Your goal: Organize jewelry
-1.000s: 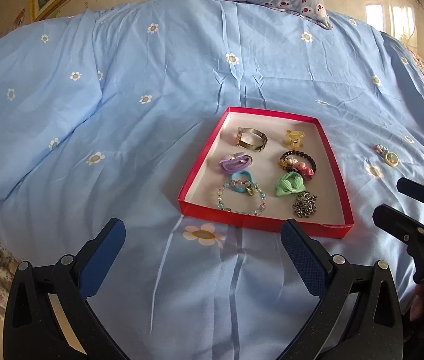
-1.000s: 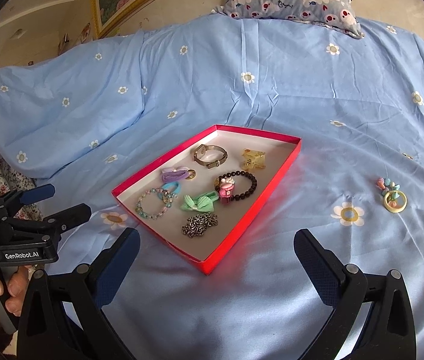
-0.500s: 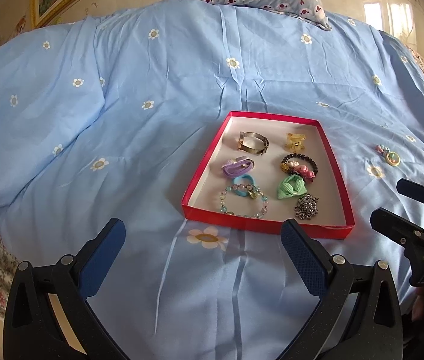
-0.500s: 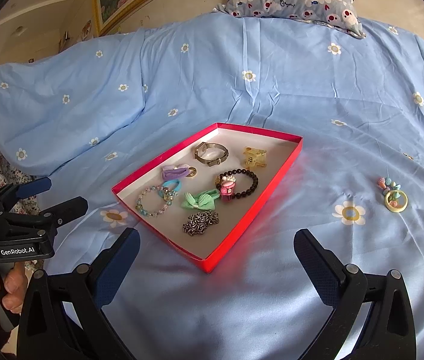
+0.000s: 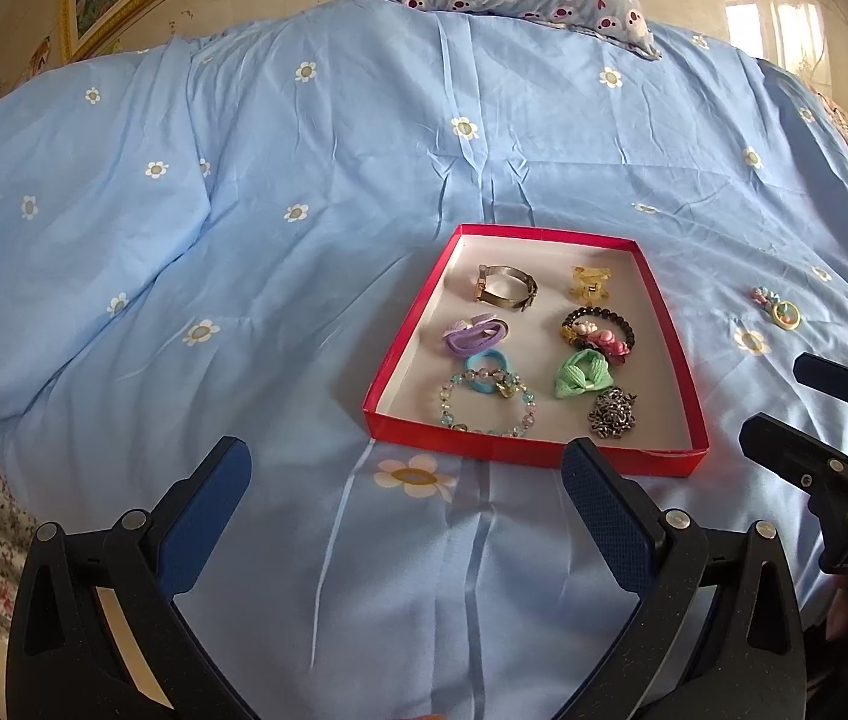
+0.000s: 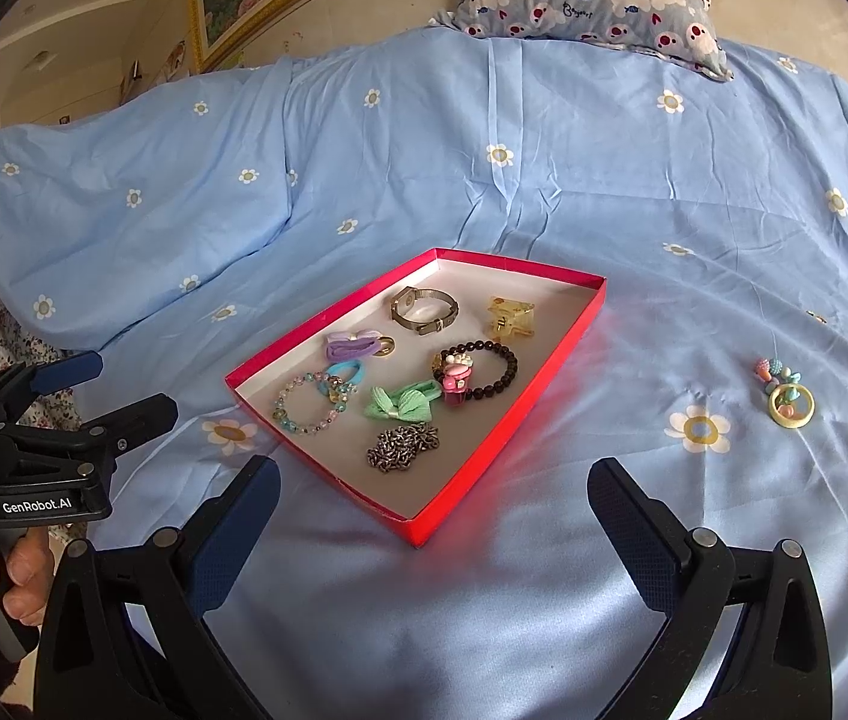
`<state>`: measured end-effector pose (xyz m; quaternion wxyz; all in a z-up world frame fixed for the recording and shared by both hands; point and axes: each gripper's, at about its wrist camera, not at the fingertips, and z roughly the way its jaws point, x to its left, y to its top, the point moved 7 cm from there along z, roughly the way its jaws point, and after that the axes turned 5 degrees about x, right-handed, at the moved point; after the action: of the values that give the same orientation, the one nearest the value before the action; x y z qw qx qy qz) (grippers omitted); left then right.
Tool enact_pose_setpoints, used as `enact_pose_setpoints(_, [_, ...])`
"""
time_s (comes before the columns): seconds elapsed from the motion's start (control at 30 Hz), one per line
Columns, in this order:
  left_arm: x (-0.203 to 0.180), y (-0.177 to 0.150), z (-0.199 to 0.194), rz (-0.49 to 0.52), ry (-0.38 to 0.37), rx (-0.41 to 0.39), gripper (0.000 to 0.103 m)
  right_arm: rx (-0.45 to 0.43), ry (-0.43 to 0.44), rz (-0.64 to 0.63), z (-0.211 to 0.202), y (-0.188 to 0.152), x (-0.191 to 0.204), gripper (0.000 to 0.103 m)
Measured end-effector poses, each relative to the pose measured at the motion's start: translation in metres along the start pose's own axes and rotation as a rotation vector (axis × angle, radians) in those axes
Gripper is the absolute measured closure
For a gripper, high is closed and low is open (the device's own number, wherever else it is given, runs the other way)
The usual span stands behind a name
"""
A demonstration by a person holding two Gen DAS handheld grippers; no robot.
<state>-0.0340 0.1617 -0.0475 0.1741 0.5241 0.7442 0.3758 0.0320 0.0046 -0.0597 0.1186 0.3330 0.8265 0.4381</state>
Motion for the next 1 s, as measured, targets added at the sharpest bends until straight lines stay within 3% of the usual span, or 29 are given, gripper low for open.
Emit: enact_pose_setpoints(1.0, [-0.0051,-0.0065,0.005,0.005,-0.021,0.024,0.0,0.021,0.004,-0.002,0.002,-0.0032,0.0006,0.0])
